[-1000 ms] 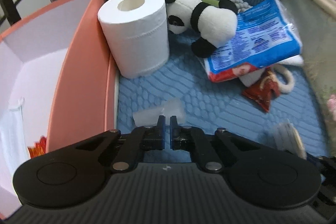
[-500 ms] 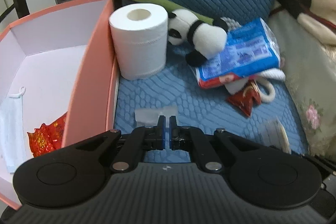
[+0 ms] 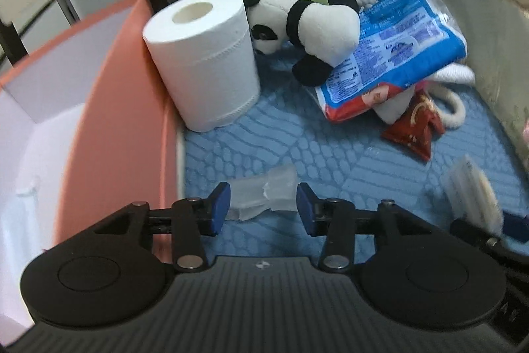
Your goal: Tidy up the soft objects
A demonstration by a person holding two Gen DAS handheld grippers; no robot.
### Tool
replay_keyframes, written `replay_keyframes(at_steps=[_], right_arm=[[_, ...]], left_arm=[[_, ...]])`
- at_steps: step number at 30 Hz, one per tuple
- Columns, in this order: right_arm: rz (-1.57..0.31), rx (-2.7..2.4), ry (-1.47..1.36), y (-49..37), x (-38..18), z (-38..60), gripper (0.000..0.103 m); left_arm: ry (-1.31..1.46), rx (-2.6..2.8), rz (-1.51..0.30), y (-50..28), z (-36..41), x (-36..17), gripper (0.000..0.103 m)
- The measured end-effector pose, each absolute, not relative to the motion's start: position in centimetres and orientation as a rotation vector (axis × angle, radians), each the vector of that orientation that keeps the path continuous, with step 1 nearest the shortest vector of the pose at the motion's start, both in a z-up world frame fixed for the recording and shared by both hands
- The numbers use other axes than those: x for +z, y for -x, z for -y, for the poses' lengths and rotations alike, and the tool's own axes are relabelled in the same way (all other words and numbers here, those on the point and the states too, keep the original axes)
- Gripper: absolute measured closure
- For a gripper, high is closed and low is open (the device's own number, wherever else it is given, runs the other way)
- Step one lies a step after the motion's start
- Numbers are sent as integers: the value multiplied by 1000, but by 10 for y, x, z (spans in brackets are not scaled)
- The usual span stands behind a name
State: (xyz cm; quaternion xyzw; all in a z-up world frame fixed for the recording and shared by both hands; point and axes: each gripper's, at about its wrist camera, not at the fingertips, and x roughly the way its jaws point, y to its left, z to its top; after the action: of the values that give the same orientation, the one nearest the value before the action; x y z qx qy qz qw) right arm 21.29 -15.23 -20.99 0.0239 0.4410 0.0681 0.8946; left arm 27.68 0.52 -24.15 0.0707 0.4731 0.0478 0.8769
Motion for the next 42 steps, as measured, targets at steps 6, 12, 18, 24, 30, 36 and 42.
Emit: replay_keyframes(at_steps=[6, 12, 18, 24, 30, 36, 42], right_arm=[[-917, 161, -36, -214, -214, 146, 64], [-913, 164, -15, -214, -215, 143, 67], [-892, 167, -12, -213, -212, 144, 84], [-875, 185, -26, -210, -206, 147, 87], [-878, 215, -58, -202, -196, 152, 86], [-878, 257, -59, -186, -190, 154, 86], [-901, 280, -71, -180, -188, 155, 86]], left_arm=[[-61, 81, -986, -281, -14, -250, 53], [-87, 77, -982, -282, -8, -261, 58], [-53, 81, -966, -278, -13, -258, 72], [2, 82, -965, -265, -19, -249, 73], [80, 68, -971, -243, -21, -232, 73], [187, 43, -970, -218, -19, -217, 73], [271, 26, -971, -199, -26, -205, 73]])
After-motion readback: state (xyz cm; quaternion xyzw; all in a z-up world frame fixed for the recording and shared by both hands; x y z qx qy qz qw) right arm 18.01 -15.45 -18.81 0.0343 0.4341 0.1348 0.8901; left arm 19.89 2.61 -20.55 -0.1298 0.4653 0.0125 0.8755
